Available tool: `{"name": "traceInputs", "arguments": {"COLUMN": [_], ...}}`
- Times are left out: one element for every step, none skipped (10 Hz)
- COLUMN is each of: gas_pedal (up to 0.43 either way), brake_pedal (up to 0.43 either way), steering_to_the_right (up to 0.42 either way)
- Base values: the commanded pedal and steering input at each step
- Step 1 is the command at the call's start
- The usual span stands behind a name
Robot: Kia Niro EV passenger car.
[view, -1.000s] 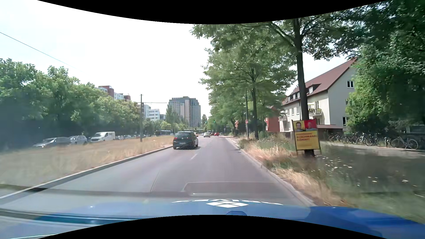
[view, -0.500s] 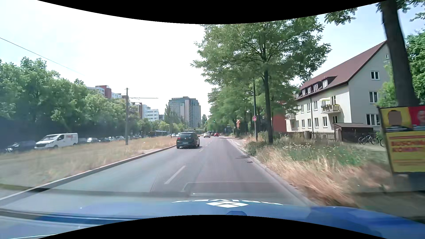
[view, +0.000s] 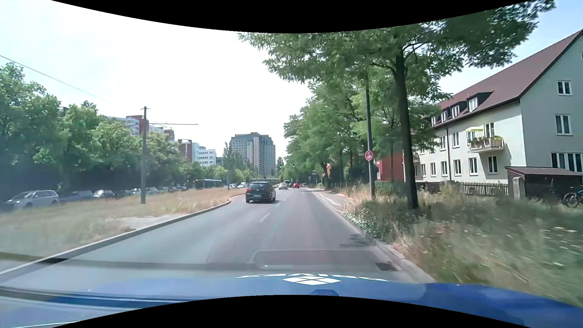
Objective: Follow the waypoints while adhering to traffic rules and regulations
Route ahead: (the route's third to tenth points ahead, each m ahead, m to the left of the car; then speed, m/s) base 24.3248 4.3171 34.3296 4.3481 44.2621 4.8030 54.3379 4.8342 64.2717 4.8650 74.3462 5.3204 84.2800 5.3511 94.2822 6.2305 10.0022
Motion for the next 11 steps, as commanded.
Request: {"name": "traceInputs", "arguments": {"gas_pedal": [0.209,0.209,0.209,0.209,0.209,0.197,0.197,0.197,0.197,0.197,0.189], "brake_pedal": [0.0,0.0,0.0,0.0,0.0,0.0,0.0,0.0,0.0,0.0,0.0], "steering_to_the_right": [-0.003,-0.004,-0.004,-0.005,-0.005,-0.006,-0.006,-0.006,-0.006,-0.006,-0.004]}}
